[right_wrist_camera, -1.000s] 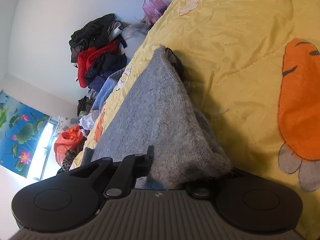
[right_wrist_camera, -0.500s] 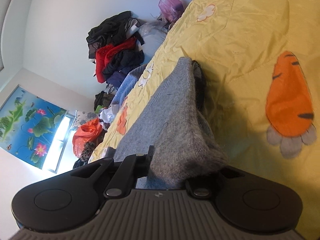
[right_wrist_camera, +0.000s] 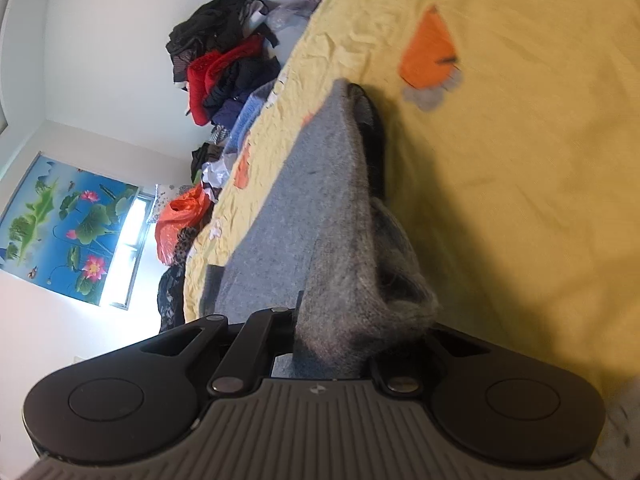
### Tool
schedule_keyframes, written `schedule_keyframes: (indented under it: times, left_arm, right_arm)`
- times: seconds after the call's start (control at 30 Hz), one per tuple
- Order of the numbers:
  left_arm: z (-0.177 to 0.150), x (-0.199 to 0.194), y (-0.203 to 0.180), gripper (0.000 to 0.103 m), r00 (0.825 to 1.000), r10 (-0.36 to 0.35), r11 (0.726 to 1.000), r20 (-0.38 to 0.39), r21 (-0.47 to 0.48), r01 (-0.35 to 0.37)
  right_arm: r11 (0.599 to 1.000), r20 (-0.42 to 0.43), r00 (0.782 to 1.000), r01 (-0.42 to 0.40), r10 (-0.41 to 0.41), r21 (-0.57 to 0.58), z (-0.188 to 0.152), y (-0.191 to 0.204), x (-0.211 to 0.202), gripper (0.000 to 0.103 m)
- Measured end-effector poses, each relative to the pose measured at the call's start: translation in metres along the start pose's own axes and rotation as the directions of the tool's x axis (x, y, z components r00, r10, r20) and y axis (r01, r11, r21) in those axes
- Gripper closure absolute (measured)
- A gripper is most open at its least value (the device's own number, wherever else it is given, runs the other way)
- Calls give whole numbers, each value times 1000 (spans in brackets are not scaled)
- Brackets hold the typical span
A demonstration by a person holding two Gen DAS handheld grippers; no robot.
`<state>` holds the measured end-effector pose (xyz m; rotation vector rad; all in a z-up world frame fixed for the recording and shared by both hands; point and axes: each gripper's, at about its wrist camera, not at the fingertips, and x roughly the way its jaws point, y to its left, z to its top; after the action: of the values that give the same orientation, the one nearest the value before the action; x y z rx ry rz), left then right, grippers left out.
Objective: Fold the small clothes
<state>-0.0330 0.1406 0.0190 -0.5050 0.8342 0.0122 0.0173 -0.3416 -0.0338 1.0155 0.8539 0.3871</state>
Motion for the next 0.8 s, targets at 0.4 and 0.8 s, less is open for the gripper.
schedule_keyframes:
  times: [0.4, 0.8]
  left_arm:
    - [72, -56, -5, 30, 942, 58, 947, 331, 280, -157]
    - [138, 132, -59, 79, 987, 137, 874, 89, 458, -163]
  right_arm:
    - [922, 201, 956, 264, -212, -283, 84, 30, -43, 34]
    - [867, 62, 953, 295, -295, -402, 161, 60, 106, 37]
